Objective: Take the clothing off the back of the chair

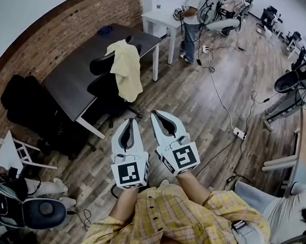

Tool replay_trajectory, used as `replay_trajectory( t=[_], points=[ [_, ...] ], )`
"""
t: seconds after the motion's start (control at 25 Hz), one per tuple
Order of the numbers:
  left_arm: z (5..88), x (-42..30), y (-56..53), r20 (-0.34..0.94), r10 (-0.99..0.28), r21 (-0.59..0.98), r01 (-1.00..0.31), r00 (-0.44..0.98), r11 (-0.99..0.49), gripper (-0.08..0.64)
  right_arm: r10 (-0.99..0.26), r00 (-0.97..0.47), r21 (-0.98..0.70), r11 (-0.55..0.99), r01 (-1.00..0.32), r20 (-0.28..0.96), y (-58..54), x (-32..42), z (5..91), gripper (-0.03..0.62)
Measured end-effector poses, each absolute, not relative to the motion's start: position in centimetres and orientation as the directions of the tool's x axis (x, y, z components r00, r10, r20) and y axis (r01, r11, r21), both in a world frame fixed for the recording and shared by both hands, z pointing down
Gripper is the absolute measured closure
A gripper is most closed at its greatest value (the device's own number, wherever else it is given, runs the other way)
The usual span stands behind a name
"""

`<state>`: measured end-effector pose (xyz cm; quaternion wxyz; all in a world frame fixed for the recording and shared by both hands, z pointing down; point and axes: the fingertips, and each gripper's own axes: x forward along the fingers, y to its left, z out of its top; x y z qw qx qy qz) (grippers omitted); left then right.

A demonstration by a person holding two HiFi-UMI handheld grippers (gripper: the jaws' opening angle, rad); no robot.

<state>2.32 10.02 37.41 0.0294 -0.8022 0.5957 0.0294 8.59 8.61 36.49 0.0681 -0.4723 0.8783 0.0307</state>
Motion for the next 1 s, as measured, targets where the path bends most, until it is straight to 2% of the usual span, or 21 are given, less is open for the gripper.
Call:
replay_trajectory(
  t=[1.0],
  points=[
    [37.4, -4.3, -10.4, -0.057, -0.941, -0.004, -0.943, 0.333, -0.333, 0.560, -0.850, -0.509, -0.027, 0.516, -0.856, -0.134, -11.8, 1.5, 36.3, 0.601]
  ],
)
